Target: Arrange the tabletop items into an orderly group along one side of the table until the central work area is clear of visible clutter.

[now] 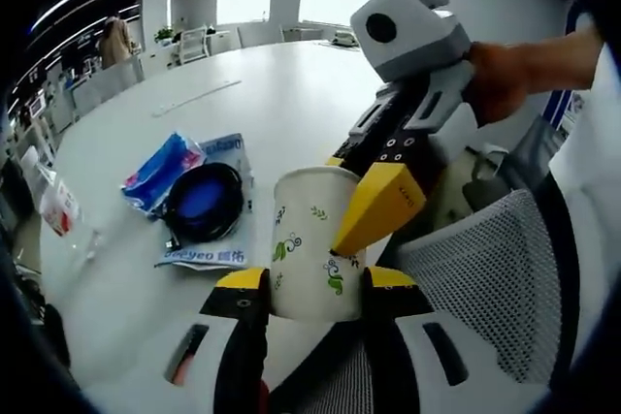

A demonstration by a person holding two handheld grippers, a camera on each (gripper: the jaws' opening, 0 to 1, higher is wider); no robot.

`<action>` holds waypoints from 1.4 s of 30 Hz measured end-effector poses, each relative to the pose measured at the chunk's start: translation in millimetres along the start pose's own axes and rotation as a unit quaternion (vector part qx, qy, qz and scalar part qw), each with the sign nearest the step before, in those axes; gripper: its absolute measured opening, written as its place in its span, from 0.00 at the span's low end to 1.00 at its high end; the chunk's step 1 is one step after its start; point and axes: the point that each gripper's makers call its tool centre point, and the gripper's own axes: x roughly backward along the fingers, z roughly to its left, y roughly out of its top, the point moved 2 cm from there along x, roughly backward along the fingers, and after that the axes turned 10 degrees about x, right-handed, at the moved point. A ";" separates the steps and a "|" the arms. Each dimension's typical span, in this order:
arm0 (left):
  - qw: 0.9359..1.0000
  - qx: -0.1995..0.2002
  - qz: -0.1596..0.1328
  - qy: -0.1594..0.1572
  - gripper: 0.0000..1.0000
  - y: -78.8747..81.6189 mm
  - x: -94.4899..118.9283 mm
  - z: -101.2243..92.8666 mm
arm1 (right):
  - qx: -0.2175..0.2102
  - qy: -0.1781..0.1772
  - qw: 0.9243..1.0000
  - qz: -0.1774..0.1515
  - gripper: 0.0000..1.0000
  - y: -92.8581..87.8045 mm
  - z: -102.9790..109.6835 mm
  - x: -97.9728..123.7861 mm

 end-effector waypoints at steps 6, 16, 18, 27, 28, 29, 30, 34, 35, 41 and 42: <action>1.000 0.005 0.002 0.002 0.38 -2.6 -2.0 -0.7 | -0.003 0.009 1.000 0.000 0.11 -0.2 1.5 -0.1; 1.000 0.021 -0.004 0.015 0.38 -3.2 0.2 7.1 | 0.000 0.023 1.000 -0.005 0.01 7.0 5.6 -6.9; 0.999 0.030 -0.007 0.017 0.39 -3.8 1.2 9.3 | -0.002 0.022 1.000 -0.006 0.01 7.9 5.8 -7.4; 0.996 0.079 -0.023 0.040 0.40 -10.2 9.9 25.7 | -0.006 0.008 1.000 -0.010 0.00 8.2 -1.3 -5.3; 0.995 0.086 -0.025 0.043 0.41 -10.9 11.0 27.5 | -0.007 0.005 1.000 -0.010 0.00 8.4 -2.0 -4.6; 0.994 0.093 -0.028 0.046 0.41 -11.7 11.8 29.6 | -0.006 0.003 1.000 -0.011 0.00 8.5 -3.0 -4.0; 0.993 0.100 -0.031 0.048 0.41 -12.5 13.4 32.3 | -0.007 0.000 1.000 -0.012 0.00 9.0 -4.5 -3.1; 0.987 0.136 -0.046 0.068 0.41 -14.8 19.9 43.9 | -0.010 -0.006 1.000 -0.013 0.00 10.5 -8.9 -2.0; 0.984 0.150 -0.052 0.075 0.42 -15.6 22.0 47.9 | -0.011 -0.006 1.000 -0.013 0.00 11.0 -9.8 -2.0; 0.976 0.180 -0.070 0.103 0.42 -20.1 30.2 63.7 | -0.010 -0.008 1.000 -0.009 0.00 12.7 -13.8 -4.1; 0.974 0.186 -0.074 0.109 0.42 -20.5 32.0 66.7 | -0.010 -0.008 1.000 -0.008 0.00 13.2 -14.8 -4.7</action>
